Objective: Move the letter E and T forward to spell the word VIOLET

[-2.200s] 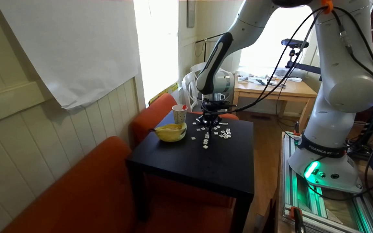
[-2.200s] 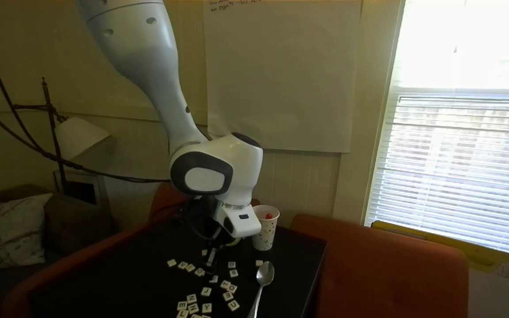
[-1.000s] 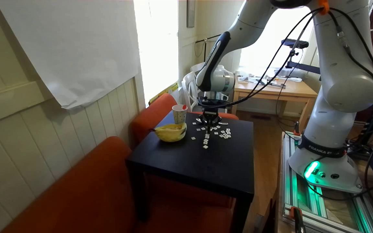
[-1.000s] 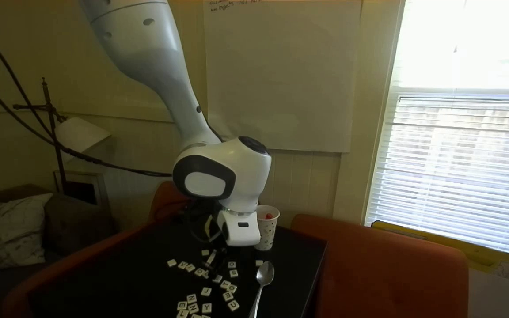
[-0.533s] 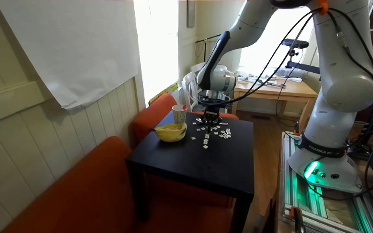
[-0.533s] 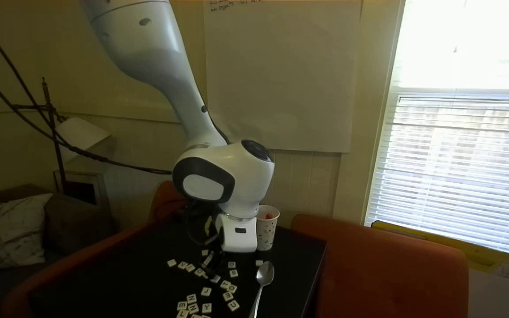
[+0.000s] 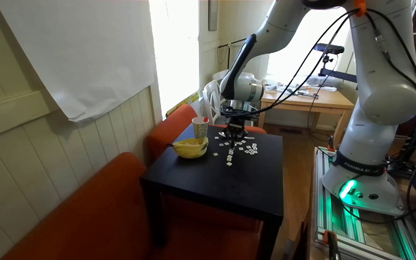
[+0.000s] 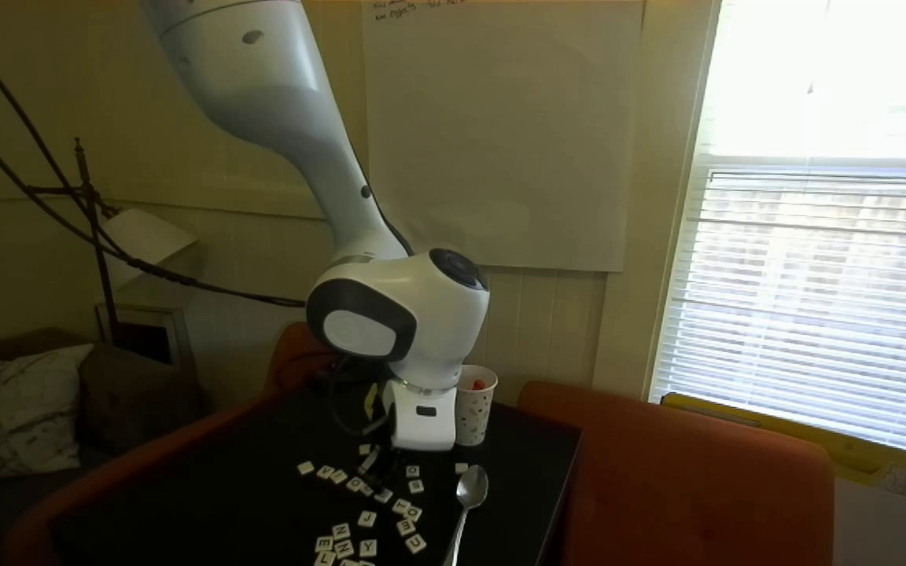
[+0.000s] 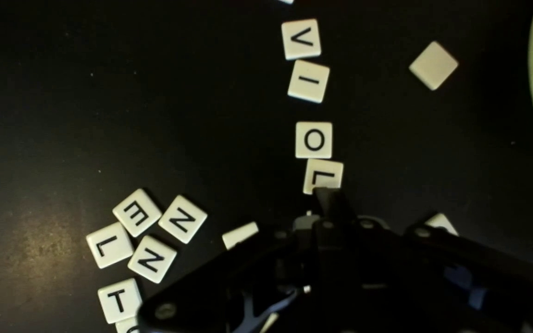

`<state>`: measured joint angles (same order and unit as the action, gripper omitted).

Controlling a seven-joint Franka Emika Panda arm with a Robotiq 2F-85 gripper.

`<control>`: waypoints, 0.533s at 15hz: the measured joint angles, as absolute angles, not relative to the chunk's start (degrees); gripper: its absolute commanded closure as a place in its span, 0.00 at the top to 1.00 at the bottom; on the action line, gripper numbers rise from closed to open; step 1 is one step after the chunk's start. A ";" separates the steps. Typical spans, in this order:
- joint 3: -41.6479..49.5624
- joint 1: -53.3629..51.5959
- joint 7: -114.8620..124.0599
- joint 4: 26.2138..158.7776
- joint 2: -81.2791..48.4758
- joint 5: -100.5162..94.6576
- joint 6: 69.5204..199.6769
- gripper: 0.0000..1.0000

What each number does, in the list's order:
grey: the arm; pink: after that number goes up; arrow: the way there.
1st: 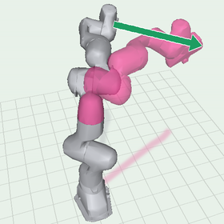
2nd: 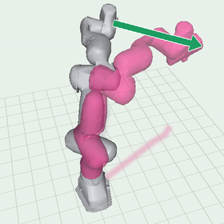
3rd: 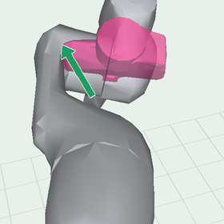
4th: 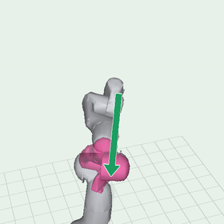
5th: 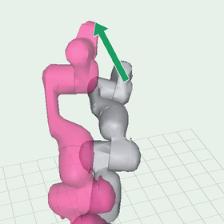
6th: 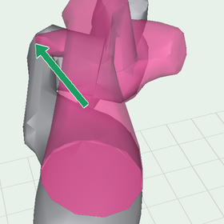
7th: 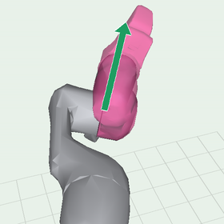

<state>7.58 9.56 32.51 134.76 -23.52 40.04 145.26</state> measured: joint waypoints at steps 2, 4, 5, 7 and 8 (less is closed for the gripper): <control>7.69 9.53 32.51 134.97 -22.53 40.05 145.27 0.02; 7.91 9.48 32.48 135.71 -20.65 40.05 145.28 0.03; 8.06 9.42 32.41 136.38 -19.40 40.04 145.28 0.03; 8.47 9.12 31.94 138.13 -16.47 39.15 145.28 0.04; 8.64 8.87 31.23 139.09 -14.91 38.04 145.28 0.29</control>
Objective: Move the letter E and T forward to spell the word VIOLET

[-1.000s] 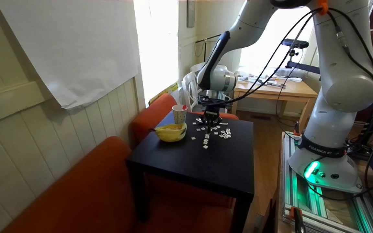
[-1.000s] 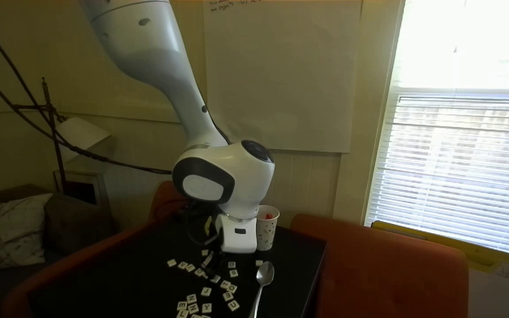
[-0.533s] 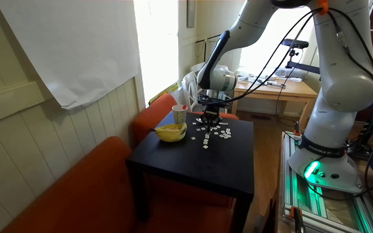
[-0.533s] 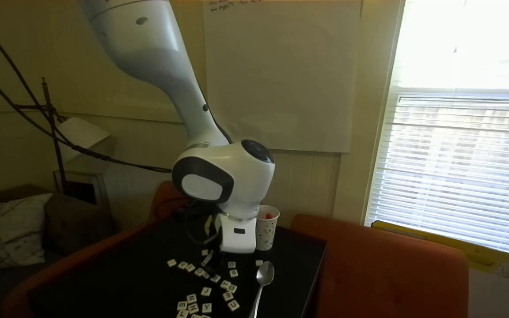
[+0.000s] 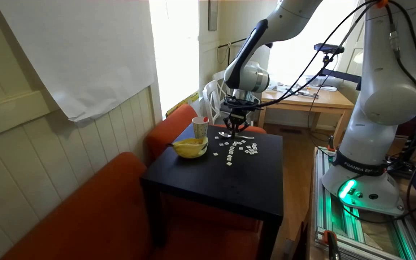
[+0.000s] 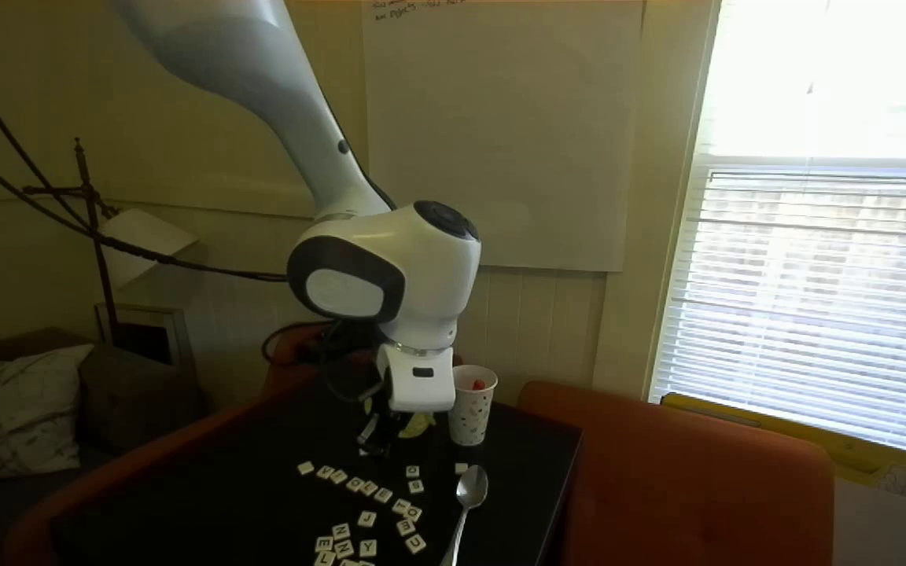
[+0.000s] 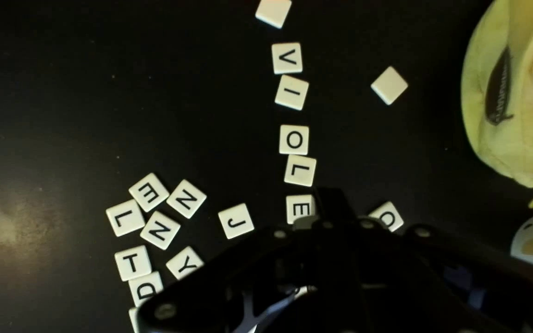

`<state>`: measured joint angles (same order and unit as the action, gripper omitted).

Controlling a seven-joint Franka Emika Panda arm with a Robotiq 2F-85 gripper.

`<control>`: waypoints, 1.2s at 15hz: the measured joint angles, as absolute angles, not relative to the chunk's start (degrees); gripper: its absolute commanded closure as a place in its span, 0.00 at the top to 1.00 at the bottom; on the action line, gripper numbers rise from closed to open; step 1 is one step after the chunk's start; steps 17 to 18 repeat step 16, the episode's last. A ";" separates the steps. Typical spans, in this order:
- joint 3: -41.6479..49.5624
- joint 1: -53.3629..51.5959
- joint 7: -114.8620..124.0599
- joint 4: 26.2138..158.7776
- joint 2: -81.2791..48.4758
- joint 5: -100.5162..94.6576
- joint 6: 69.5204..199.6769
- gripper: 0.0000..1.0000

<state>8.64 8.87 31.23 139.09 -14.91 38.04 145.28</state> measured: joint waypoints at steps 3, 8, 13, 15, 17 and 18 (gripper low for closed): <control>8.84 8.09 28.28 142.09 -9.94 31.72 145.28 0.43; 8.62 7.73 21.66 146.07 -1.54 23.43 145.26 0.77; 7.80 7.29 10.01 147.51 3.65 21.69 144.16 0.87; 7.76 7.28 9.60 147.57 3.93 21.74 144.01 1.00; 7.77 7.29 9.61 147.57 3.87 21.74 144.01 1.00; 7.77 7.29 9.61 147.57 3.87 21.74 144.01 1.00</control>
